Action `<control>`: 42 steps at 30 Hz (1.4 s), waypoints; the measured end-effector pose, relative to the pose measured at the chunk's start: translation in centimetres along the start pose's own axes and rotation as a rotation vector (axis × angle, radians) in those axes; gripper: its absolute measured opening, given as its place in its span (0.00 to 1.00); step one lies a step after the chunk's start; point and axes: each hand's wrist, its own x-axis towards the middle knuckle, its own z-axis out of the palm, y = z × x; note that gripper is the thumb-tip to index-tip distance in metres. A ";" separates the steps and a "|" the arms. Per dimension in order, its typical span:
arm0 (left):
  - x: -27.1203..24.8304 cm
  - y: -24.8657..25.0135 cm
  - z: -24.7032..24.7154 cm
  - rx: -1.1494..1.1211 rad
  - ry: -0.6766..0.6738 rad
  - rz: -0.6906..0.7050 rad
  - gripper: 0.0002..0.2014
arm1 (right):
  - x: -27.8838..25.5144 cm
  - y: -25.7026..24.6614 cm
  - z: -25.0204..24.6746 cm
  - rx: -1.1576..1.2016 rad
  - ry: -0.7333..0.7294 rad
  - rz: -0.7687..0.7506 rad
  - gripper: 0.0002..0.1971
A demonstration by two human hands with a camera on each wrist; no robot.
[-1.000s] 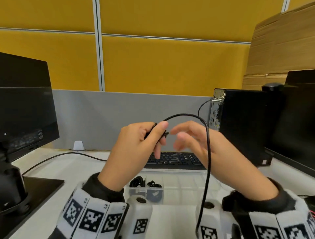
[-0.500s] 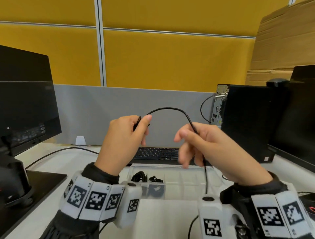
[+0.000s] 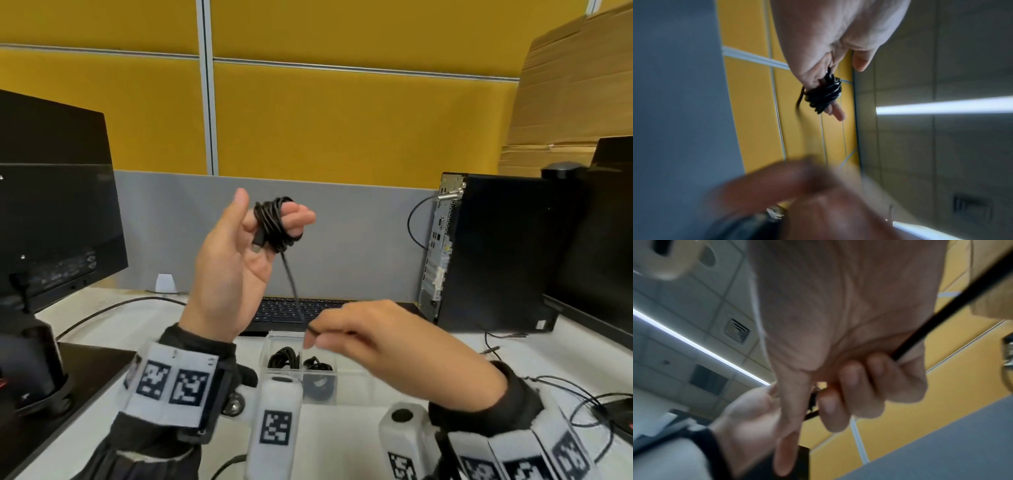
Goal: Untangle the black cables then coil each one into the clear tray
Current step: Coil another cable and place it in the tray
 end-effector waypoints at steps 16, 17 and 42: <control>-1.0 -0.7 1.5 0.070 -0.125 -0.019 0.21 | -0.2 4.4 -0.9 0.004 0.168 0.257 0.13; -0.7 -0.9 1.3 0.064 -0.058 0.028 0.19 | -0.2 3.9 -0.8 0.050 0.048 0.231 0.13; -0.5 -2.3 1.0 0.201 -0.061 0.003 0.17 | -0.1 1.6 -0.6 0.019 0.030 0.191 0.15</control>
